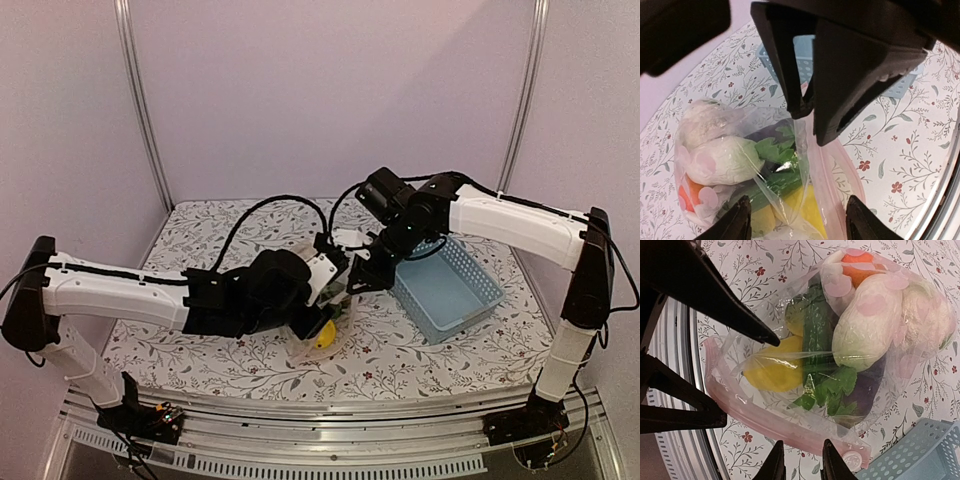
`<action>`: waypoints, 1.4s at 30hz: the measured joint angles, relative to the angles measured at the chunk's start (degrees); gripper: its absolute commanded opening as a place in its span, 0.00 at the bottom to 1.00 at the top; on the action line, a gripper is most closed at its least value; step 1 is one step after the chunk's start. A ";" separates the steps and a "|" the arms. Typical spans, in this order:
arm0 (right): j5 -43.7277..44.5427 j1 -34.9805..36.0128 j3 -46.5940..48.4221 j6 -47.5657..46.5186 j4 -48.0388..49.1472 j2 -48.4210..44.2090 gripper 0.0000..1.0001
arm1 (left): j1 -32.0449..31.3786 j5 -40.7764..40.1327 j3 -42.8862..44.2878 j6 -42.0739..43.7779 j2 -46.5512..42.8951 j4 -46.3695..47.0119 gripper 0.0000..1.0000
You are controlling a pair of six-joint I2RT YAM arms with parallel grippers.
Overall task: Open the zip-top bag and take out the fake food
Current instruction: Pass from the right arm to the left
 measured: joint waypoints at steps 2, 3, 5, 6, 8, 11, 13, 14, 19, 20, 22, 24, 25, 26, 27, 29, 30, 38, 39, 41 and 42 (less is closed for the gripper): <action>-0.04 0.02 0.00 0.02 0.00 0.00 0.24 | -0.24 0.09 0.00 0.02 0.09 -1.22 0.64; -0.07 0.02 0.00 0.04 0.00 0.00 0.24 | -0.39 0.15 0.00 0.04 0.15 -1.64 0.64; -0.20 0.04 0.02 0.24 0.02 0.00 0.24 | -0.72 0.26 0.09 0.04 0.39 -2.51 0.65; -0.22 0.04 0.02 0.37 0.02 0.00 0.24 | -0.85 0.31 0.24 0.04 0.70 -2.95 0.65; -0.26 0.04 0.02 0.59 0.02 0.00 0.24 | -1.05 0.39 0.94 0.11 1.77 -3.93 0.66; -0.28 0.04 0.02 0.68 0.02 0.00 0.25 | -1.77 -0.11 2.51 0.55 3.93 -5.66 0.63; -0.28 0.02 0.02 0.79 0.02 0.00 0.25 | -2.51 -1.25 3.61 0.87 5.25 -6.91 0.60; -0.28 0.02 0.02 0.83 0.02 0.00 0.25 | -3.02 -2.16 4.39 1.31 6.10 -8.09 0.58; -0.22 -0.26 0.00 0.87 0.02 0.00 0.25 | -3.85 -6.51 7.96 1.95 9.11 -13.77 0.36; -0.15 -0.31 0.00 0.87 0.02 0.00 0.25 | -3.87 -7.61 8.52 2.29 9.33 -15.32 0.31; 0.15 -0.42 -0.13 0.87 0.02 -0.20 0.25 | -3.87 -9.29 9.25 2.49 9.40 -17.49 0.18; 0.52 -0.59 -0.39 0.85 0.09 -0.74 0.25 | -3.85 -10.78 9.64 3.08 9.40 -18.78 0.01; 0.68 -0.74 -0.68 0.85 0.11 -1.22 0.25 | -3.78 -11.30 9.66 2.84 9.40 -19.06 0.00; 0.90 -1.03 -1.09 0.85 0.09 -1.88 0.25 | -3.54 -11.50 9.66 3.17 9.38 -19.28 0.00; 1.05 -1.38 -1.53 0.85 0.07 -2.67 0.25 | -3.37 -11.54 9.64 3.02 9.33 -19.37 0.00; 1.16 -2.56 -2.12 0.87 -0.17 -4.55 0.25 | -2.67 -10.86 9.46 3.02 8.94 -19.04 0.00; 1.11 -3.45 -2.34 0.87 -0.24 -5.68 0.25 | -1.88 -9.75 9.33 2.99 8.46 -18.75 0.00; -1.40 -6.88 -7.91 0.87 0.90 -15.30 0.30 | 13.18 10.64 14.51 1.20 4.52 -16.31 0.00; -2.21 -6.73 -9.20 0.85 1.51 -16.57 0.30 | 14.21 12.94 15.96 0.98 4.61 -16.26 0.00; -3.67 -6.64 -10.05 0.70 1.68 -17.62 0.30 | 17.22 18.56 20.28 -0.66 5.38 -16.24 0.00; -4.28 -6.64 -9.99 0.57 2.16 -17.64 0.30 | 18.53 22.08 21.90 -2.23 5.79 -15.39 0.00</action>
